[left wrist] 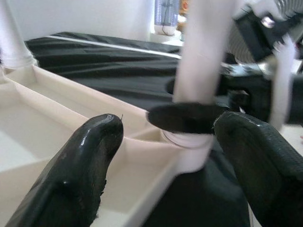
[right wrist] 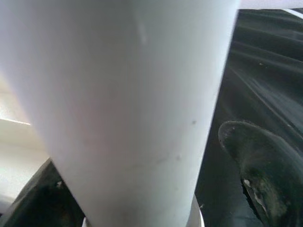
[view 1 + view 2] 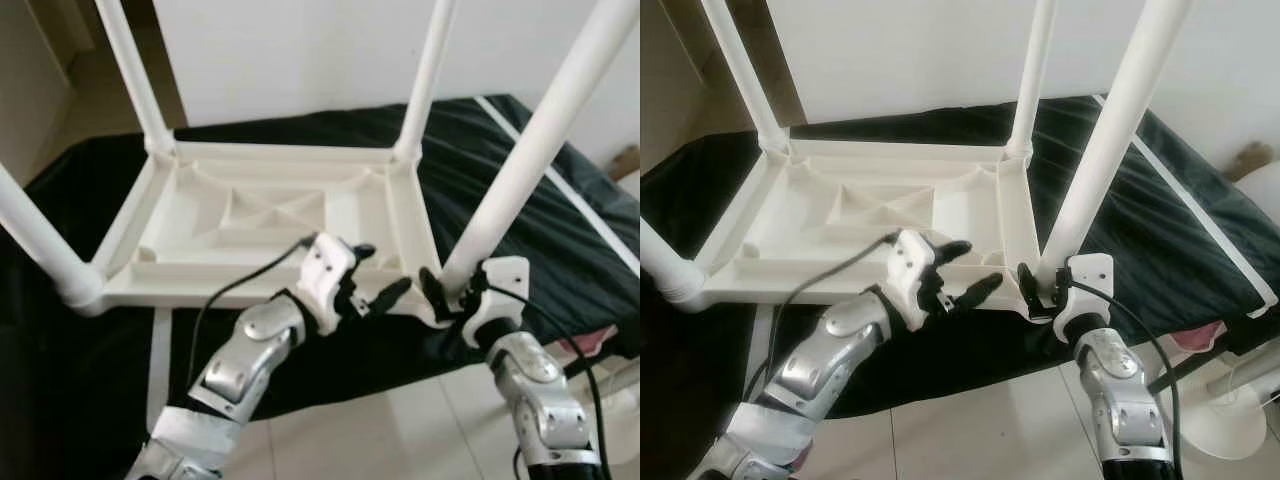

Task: Building children table

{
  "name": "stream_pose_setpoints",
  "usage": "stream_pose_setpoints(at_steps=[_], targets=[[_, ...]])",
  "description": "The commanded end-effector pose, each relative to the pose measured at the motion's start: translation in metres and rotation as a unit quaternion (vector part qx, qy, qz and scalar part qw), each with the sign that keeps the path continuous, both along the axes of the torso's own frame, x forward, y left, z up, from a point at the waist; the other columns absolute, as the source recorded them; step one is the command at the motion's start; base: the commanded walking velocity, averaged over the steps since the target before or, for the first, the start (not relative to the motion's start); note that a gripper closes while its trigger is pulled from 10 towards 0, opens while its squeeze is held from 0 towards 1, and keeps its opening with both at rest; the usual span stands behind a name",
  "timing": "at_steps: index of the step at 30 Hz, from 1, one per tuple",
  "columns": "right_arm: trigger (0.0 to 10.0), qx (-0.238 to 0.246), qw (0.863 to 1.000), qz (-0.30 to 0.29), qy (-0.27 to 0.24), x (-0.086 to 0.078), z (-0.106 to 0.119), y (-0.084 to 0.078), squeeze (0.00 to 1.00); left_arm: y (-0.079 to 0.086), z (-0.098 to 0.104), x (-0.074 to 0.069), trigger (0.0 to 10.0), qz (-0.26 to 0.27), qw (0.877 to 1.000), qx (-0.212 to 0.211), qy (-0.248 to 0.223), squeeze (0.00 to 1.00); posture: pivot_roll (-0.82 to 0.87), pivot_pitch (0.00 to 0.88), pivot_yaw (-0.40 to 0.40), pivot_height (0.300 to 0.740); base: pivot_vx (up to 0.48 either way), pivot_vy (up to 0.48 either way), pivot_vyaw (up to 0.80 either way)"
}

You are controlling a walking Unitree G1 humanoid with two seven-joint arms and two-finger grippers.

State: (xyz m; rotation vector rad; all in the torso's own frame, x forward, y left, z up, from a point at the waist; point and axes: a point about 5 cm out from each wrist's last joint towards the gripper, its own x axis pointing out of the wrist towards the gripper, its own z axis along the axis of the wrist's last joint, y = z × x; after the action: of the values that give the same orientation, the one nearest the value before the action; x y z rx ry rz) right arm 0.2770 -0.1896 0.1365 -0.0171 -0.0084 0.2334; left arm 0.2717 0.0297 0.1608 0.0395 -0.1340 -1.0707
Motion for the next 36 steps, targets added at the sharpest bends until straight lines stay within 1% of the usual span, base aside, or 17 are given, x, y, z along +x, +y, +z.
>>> stream_pose_setpoints(at_steps=[1, 3, 4, 7, 8, 9, 10, 11, 12, 16, 23, 24, 27, 30, 34, 35, 36], targets=[[10.0, 0.004, 0.999, 0.04, 0.006, 0.004, -0.001, -0.002, 0.0, -0.001, -0.007, -0.011, 10.0, -0.071, 0.997, 0.035, 0.001, 0.0, -0.04, 0.042, -0.058, 0.74, 0.0, 0.0, 0.0], [10.0, -0.012, 0.996, 0.085, 0.004, 0.007, 0.0, 0.001, 0.0, 0.001, -0.013, -0.015, 10.0, -0.081, 0.995, 0.064, -0.002, 0.0, -0.03, 0.037, -0.058, 0.74, 0.0, 0.0, 0.0], [10.0, -0.018, 0.994, 0.104, 0.008, 0.009, 0.0, 0.003, 0.0, 0.001, -0.015, -0.015, 10.0, -0.079, 0.995, 0.068, -0.002, 0.0, -0.02, 0.035, -0.058, 0.74, 0.0, 0.0, 0.0], [10.0, -0.03, 0.991, 0.128, 0.011, 0.012, -0.001, 0.005, 0.0, 0.002, -0.016, -0.014, 10.0, -0.073, 0.995, 0.067, -0.001, 0.0, -0.02, 0.03, -0.056, 0.74, 0.0, 0.0, 0.0], [9.5, -0.035, 0.99, 0.139, 0.009, 0.014, 0.0, 0.005, 0.0, 0.002, -0.015, -0.013, 10.0, -0.066, 0.996, 0.065, -0.006, 0.0, -0.01, 0.021, -0.053, 0.74, 0.0, 0.0, 0.0], [9.5, -0.035, 0.99, 0.139, 0.009, 0.014, 0.0, 0.005, 0.0, 0.002, -0.015, -0.013, 10.0, -0.066, 0.996, 0.065, -0.006, 0.0, -0.01, 0.021, -0.053, 0.74, 0.0, 0.0, 0.0], [3.1, -0.04, 0.988, 0.149, 0.008, 0.017, 0.001, 0.005, 0.0, 0.002, -0.014, -0.012, 10.0, -0.062, 0.996, 0.063, -0.008, 0.0, -0.01, 0.021, -0.053, 0.74, 0.0, 0.0, 0.0], [3.1, -0.04, 0.988, 0.149, 0.008, 0.017, 0.001, 0.005, 0.0, 0.002, -0.014, -0.012, 10.0, -0.062, 0.996, 0.063, -0.008, 0.0, -0.01, 0.021, -0.053, 0.74, 0.0, 0.0, 0.0], [0.0, -0.045, 0.986, 0.159, 0.005, 0.019, 0.001, 0.005, 0.0, 0.001, -0.013, -0.011, 10.0, -0.057, 0.996, 0.06, -0.01, 0.0, -0.01, 0.012, -0.052, 0.74, 0.0, 0.0, 0.0], [0.0, -0.057, 0.983, 0.177, 0.005, 0.021, 0.0, 0.005, 0.0, 0.001, -0.012, -0.01, 10.0, -0.054, 0.997, 0.06, -0.012, 0.0, -0.01, 0.0, -0.049, 0.74, 0.0, 0.0, 0.0], [0.0, -0.049, 0.983, 0.179, 0.011, 0.019, -0.005, 0.005, 0.0, -0.001, -0.011, -0.009, 10.0, -0.053, 0.997, 0.062, -0.016, 0.0, -0.01, 0.0, -0.047, 0.74, 0.0, 0.0, 0.0], [10.0, -0.042, 0.985, 0.169, 0.01, 0.019, -0.005, 0.004, 0.0, -0.001, -0.01, -0.009, 10.0, -0.054, 0.996, 0.062, -0.017, 0.0, -0.02, 0.0, -0.046, 0.74, 0.0, 0.0, 0.0], [10.0, -0.013, 0.991, 0.137, 0.005, 0.019, -0.004, 0.004, 0.0, -0.002, -0.012, -0.01, 10.0, -0.057, 0.996, 0.067, -0.018, 0.0, -0.02, 0.0, -0.044, 0.74, 0.0, 0.0, 0.0], [10.0, -0.005, 0.992, 0.123, 0.004, 0.019, -0.004, 0.004, 0.0, -0.003, -0.013, -0.011, 10.0, -0.059, 0.996, 0.069, -0.018, 0.0, -0.02, 0.0, -0.044, 0.74, 0.0, 0.0, 0.0], [10.0, 0.023, 0.999, 0.028, -0.001, 0.023, -0.004, 0.003, 0.0, -0.004, -0.014, -0.012, 10.0, -0.06, 0.996, 0.068, -0.017, 0.0, -0.02, 0.0, -0.049, 0.74, 0.0, 0.0, 0.0], [10.0, 0.023, 0.999, 0.028, -0.001, 0.023, -0.004, 0.003, 0.0, -0.004, -0.014, -0.012, 10.0, -0.06, 0.996, 0.068, -0.017, 0.0, -0.02, 0.0, -0.049, 0.74, 0.0, 0.0, 0.0], [10.0, 0.026, 1.0, 0.011, 0.0, 0.023, -0.004, 0.005, 0.0, -0.004, -0.014, -0.012, 10.0, -0.06, 0.996, 0.068, -0.017, 0.0, -0.02, 0.0, -0.053, 0.74, 0.0, 0.0, 0.0]])
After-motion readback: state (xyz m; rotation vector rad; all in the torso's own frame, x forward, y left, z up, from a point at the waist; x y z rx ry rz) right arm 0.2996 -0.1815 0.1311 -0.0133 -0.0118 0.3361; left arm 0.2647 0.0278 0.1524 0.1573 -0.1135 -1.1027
